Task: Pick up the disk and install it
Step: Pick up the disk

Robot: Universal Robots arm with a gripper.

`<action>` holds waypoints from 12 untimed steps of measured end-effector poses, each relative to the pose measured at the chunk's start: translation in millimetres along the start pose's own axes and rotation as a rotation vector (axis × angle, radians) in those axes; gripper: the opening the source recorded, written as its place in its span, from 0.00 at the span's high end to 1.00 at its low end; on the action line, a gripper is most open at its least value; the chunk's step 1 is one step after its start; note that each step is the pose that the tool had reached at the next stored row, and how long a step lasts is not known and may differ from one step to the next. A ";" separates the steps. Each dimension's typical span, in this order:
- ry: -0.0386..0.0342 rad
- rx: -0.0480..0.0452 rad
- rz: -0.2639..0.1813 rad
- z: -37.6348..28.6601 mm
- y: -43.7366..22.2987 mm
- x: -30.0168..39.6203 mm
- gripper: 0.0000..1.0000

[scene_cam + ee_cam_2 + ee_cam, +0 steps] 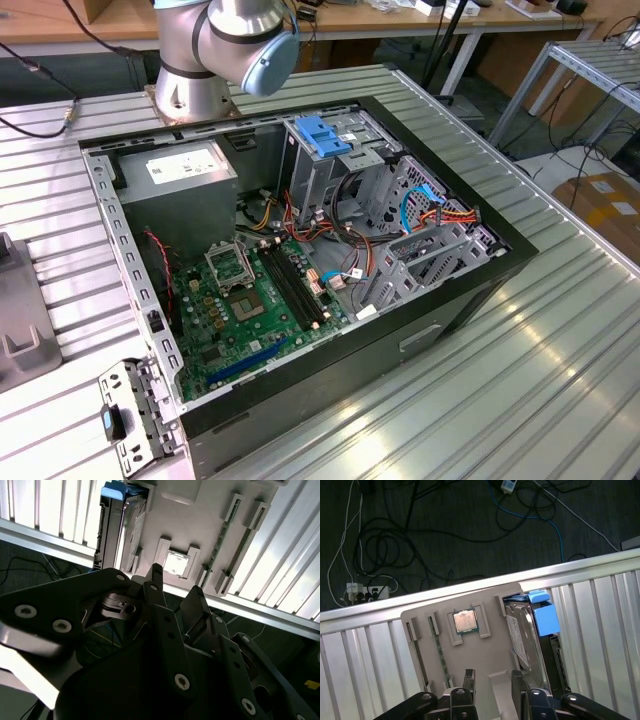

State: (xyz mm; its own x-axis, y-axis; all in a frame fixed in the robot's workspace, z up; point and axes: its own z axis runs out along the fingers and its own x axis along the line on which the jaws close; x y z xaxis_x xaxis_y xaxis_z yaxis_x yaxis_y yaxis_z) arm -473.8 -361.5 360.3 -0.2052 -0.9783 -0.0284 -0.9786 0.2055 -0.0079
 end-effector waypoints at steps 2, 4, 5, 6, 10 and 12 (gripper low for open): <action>0.0000 0.0000 0.000 0.2 0.0 -0.2 0.58; 0.0000 0.0000 0.000 0.5 0.1 -0.5 0.58; 0.0001 -0.0001 0.000 0.6 0.1 -0.6 0.58; 0.0000 0.0000 0.000 0.8 0.2 -0.8 0.58; 0.0000 0.0001 0.000 3.7 1.1 -4.7 0.58; 0.0000 0.0000 0.000 6.3 2.4 -10.8 0.58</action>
State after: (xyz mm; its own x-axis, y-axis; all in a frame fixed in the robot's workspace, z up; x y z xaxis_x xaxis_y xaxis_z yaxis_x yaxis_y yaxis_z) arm -473.8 -350.3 354.3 -0.2052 -0.9783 -0.0284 -0.9786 0.2055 -0.0079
